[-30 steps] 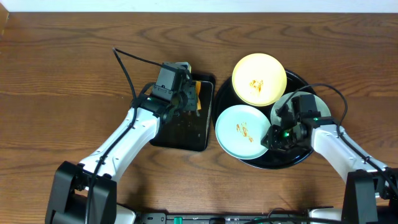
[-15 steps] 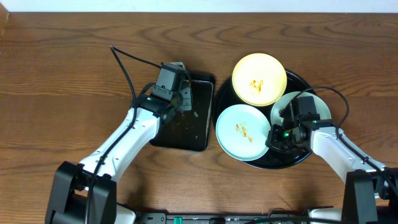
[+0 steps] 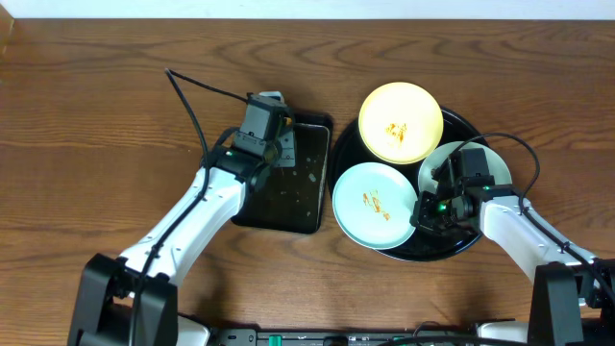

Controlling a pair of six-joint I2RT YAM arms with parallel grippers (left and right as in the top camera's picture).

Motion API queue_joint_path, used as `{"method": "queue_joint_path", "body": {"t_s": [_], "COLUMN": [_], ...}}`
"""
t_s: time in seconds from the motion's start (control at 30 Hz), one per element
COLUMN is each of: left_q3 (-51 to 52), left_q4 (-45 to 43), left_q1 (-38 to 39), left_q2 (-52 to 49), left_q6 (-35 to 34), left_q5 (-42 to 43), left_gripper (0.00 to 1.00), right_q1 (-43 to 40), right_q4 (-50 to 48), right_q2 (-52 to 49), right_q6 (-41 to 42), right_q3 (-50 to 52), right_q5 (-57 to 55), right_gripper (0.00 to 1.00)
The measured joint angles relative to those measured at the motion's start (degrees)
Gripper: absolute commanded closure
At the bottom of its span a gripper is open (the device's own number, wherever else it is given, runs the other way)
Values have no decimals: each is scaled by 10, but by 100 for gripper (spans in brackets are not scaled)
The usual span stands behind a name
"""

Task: Clean dirty plates on tray and stack at the side
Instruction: 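Lift the sponge with the left gripper and carry it toward the plates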

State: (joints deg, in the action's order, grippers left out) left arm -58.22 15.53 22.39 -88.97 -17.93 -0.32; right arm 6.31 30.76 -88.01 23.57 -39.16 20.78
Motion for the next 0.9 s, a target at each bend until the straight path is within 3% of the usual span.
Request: {"method": "queue_joint_path", "body": {"t_s": [0.57, 0.9], "left_q3": [0, 0], "left_q4": [-100, -65], "left_q1": [0, 0], "left_q2": [72, 75], "left_q6": [38, 34], "left_q5": [26, 14], "left_gripper": [92, 93], "right_q1": [0, 0], "right_q4": [0, 0], "right_q2": [0, 0], "right_q6": [1, 1], "right_q3": [0, 0], "right_q5": [0, 0], "right_gripper": [99, 99]}}
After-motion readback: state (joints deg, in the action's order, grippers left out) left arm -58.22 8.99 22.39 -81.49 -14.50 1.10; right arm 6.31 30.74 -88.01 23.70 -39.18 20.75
